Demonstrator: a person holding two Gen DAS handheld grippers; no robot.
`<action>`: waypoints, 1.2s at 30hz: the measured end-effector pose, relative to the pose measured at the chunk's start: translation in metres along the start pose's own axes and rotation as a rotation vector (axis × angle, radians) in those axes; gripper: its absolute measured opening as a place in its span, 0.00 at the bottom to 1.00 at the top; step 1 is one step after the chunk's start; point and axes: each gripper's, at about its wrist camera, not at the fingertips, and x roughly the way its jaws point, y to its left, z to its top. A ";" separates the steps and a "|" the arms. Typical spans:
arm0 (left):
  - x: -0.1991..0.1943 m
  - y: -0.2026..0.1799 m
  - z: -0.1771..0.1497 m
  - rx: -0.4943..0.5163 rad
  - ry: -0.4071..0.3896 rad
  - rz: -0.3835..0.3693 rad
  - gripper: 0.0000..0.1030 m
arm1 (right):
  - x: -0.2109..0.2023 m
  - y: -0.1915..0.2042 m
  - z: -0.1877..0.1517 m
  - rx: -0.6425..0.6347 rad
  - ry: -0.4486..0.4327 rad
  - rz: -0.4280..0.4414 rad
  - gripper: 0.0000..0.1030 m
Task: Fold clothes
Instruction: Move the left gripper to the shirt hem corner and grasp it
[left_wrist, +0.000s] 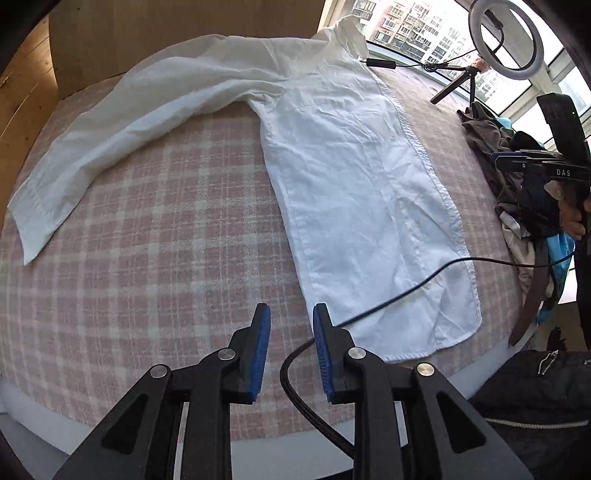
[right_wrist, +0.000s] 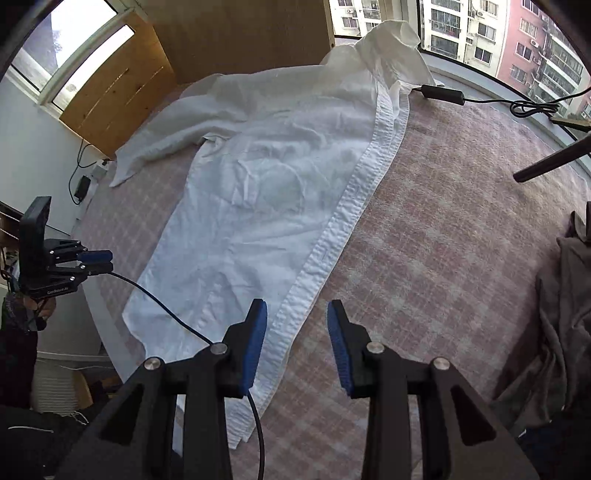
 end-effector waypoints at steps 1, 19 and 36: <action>-0.002 -0.004 -0.004 0.012 -0.003 0.003 0.23 | -0.001 0.007 -0.006 0.004 -0.013 0.005 0.38; 0.058 -0.089 -0.034 0.173 0.064 0.071 0.23 | 0.055 0.018 -0.108 0.037 0.090 -0.099 0.40; 0.110 -0.267 -0.044 0.632 0.095 -0.005 0.31 | 0.046 -0.010 -0.132 0.111 0.084 -0.021 0.29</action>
